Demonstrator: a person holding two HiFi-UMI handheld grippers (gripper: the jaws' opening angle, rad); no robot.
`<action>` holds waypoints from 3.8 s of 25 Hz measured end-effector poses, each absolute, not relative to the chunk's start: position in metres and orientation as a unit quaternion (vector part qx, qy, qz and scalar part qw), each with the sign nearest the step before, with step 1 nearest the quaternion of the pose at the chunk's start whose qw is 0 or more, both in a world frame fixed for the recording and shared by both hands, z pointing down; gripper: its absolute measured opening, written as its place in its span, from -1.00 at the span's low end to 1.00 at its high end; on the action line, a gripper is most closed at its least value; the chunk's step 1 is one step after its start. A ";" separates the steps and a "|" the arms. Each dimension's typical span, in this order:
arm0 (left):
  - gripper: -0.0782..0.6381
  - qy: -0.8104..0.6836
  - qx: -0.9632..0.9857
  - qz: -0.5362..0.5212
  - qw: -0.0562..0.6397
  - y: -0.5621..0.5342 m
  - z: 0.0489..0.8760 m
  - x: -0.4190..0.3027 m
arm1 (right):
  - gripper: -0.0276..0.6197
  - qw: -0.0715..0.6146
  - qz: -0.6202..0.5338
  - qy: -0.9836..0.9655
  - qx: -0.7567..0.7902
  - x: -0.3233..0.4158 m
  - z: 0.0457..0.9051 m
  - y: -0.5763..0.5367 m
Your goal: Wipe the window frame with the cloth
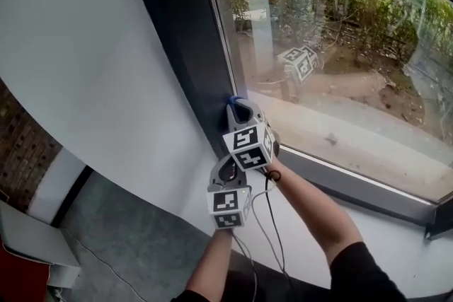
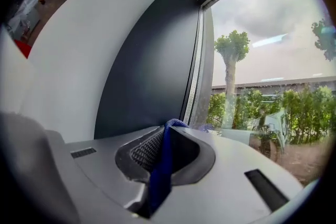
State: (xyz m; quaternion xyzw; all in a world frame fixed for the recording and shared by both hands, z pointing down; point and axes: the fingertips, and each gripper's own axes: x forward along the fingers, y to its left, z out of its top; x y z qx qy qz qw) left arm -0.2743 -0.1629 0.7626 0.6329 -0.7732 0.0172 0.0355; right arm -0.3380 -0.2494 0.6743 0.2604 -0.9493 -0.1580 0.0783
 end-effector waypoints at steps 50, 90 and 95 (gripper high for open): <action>-0.77 -0.725 0.675 0.063 0.118 -0.118 0.595 -0.316 | -0.84 0.001 0.087 -0.945 0.315 -0.341 0.576 -0.252; -0.77 -0.745 0.664 -0.006 0.067 -0.110 0.500 -0.322 | -0.84 -0.089 0.013 -0.950 0.299 -0.353 0.403 -0.233; -0.77 -0.743 0.666 -0.010 0.063 -0.108 0.496 -0.321 | -0.84 -0.090 0.003 -0.949 0.304 -0.353 0.384 -0.229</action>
